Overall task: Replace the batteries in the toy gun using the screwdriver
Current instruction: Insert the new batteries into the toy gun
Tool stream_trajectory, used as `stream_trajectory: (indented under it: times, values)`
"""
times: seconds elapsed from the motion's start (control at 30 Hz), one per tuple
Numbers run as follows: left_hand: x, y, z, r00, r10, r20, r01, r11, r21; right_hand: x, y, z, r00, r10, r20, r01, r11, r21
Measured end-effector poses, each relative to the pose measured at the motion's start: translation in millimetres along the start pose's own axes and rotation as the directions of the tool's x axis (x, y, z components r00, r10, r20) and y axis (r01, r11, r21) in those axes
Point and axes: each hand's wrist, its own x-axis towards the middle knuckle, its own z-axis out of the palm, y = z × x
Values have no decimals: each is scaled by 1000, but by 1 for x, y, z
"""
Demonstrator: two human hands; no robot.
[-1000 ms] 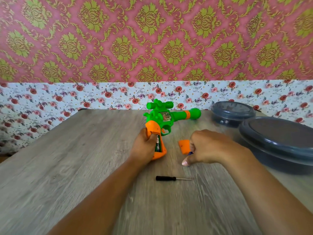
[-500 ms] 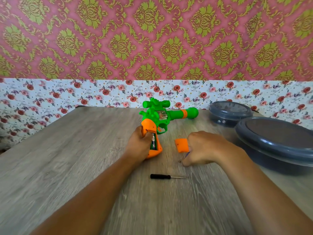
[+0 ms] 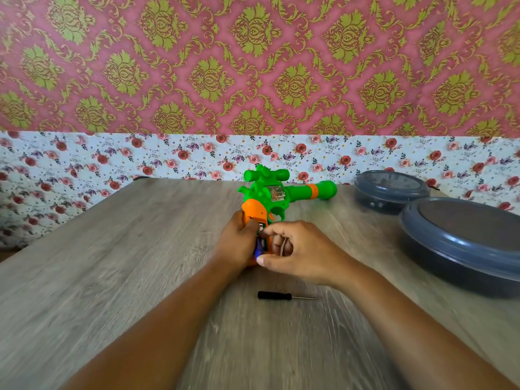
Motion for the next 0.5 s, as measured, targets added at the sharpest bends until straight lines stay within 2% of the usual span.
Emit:
stream_trajectory:
  times: [0.17,0.43,0.5]
  values:
    - [1,0,0,1000,-10,-11,10,999,-40,-1,-1,4,1000,-21,-15,20,998,-65]
    - [-5,6,-2,1000,-19,6,20,981,-194,3,-2,15,986,-27,-163,-1,986,-166]
    - [-5,4,-2,1000,-4,-1,4,984,-178,3,0,14,984,-12,-176,-23,981,-192]
